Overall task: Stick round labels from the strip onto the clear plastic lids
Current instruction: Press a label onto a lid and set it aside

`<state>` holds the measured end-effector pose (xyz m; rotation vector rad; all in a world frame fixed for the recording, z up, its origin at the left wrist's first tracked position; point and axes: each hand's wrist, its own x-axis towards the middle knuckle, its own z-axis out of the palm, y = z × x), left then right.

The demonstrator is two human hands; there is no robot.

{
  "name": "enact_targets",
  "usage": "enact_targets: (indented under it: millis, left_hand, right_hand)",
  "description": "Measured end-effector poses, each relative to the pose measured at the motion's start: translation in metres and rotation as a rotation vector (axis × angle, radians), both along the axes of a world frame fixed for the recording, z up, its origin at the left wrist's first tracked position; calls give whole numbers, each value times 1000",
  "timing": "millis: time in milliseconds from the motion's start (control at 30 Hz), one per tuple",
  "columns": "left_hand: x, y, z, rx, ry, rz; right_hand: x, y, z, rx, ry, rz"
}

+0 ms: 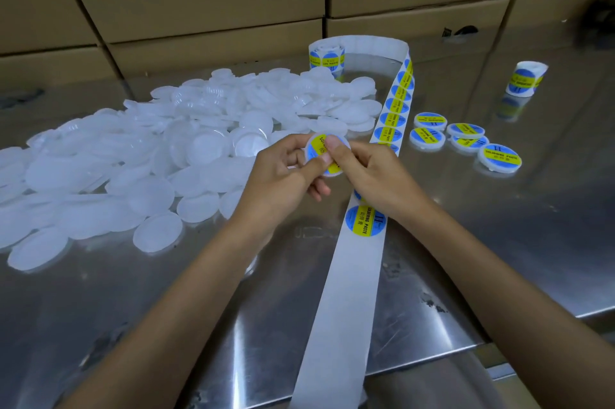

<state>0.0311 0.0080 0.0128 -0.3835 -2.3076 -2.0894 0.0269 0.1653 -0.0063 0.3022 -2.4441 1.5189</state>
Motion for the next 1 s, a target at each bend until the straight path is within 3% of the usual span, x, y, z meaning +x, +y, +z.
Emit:
enact_targets:
  millis: [233, 333, 400, 467, 600, 700, 867, 1000]
  left_hand:
    - [-7, 1, -7, -16, -31, 168]
    - [-9, 0, -10, -11, -68, 141]
    - [-10, 0, -16, -105, 14, 130]
    - [-10, 0, -24, -286, 160, 100]
    - [-4, 9, -31, -628, 367, -170]
    - [0, 16, -37, -775, 451, -276]
    - [1, 19, -44, -824, 491, -233]
    - [2, 25, -44, -859, 534, -145]
  right_hand:
    - [-3, 1, -1, 33, -78, 104]
    - [-8, 11, 0, 14, -138, -32]
    - [-14, 23, 5, -186, -207, -199]
    - [-20, 38, 9, -513, -286, -283]
    - [-24, 62, 9, -993, -409, -319]
    - [-26, 73, 9, -1268, -395, -338]
    - [-29, 88, 7, -1582, -369, -310]
    - [-28, 89, 6, -1527, -379, -289]
